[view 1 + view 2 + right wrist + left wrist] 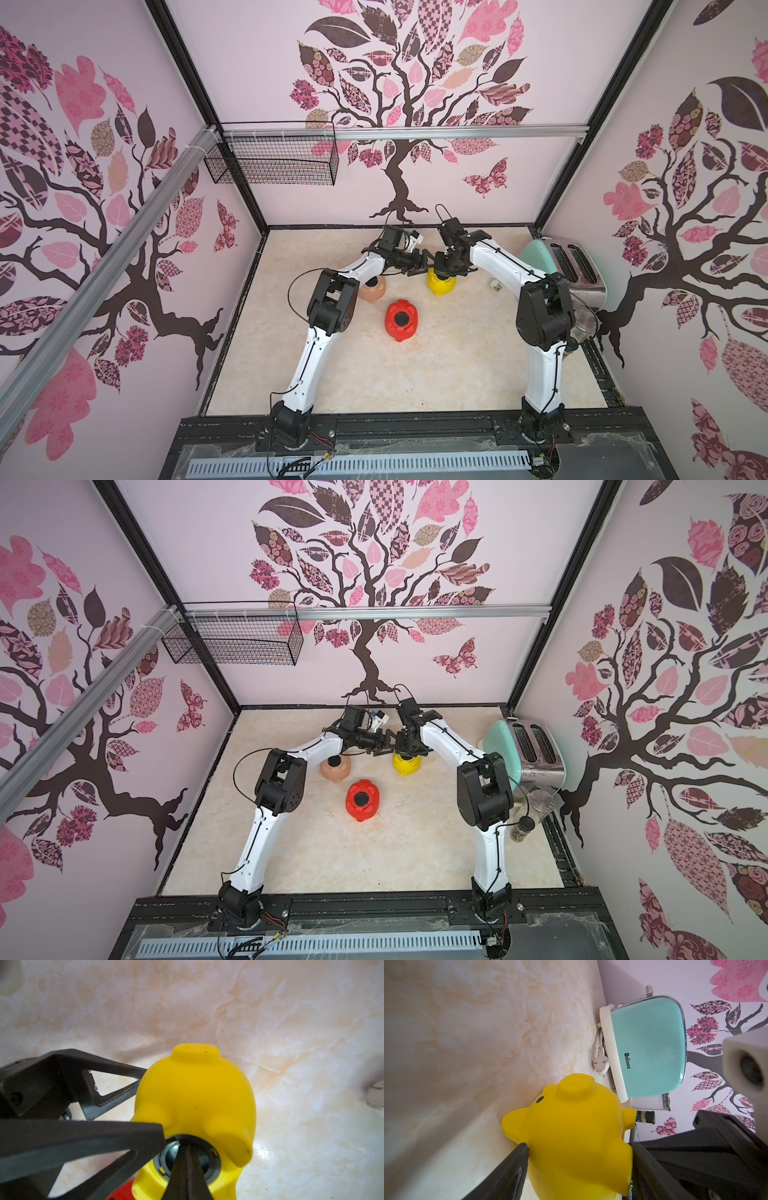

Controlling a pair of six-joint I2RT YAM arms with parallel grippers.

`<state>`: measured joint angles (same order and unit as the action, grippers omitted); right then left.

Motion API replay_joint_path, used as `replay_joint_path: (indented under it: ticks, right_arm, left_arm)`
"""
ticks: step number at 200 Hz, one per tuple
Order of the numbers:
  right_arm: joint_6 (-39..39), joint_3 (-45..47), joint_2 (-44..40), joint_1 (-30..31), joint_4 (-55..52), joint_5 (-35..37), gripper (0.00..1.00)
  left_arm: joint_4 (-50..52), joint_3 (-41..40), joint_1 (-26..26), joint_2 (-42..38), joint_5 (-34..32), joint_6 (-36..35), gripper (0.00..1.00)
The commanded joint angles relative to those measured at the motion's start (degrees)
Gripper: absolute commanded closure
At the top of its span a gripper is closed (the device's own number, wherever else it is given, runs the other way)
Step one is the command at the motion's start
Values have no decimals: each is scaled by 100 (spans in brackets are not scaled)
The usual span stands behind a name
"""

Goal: Close piggy banks
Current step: Screw the knob on the piggy bank.

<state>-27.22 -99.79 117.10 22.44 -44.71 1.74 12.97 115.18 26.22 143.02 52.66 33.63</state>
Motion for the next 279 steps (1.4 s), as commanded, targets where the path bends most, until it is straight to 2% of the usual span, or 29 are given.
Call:
replay_joint_path:
  ticks: [1, 279]
  right_arm:
    - [-114, -35, 301, -50, -231, 235, 100]
    - [-29, 55, 190, -51, -170, 210, 100]
  left_arm:
    - [294, -74, 103, 200, 67, 2, 23]
    - [276, -75, 94, 204, 60, 13, 23]
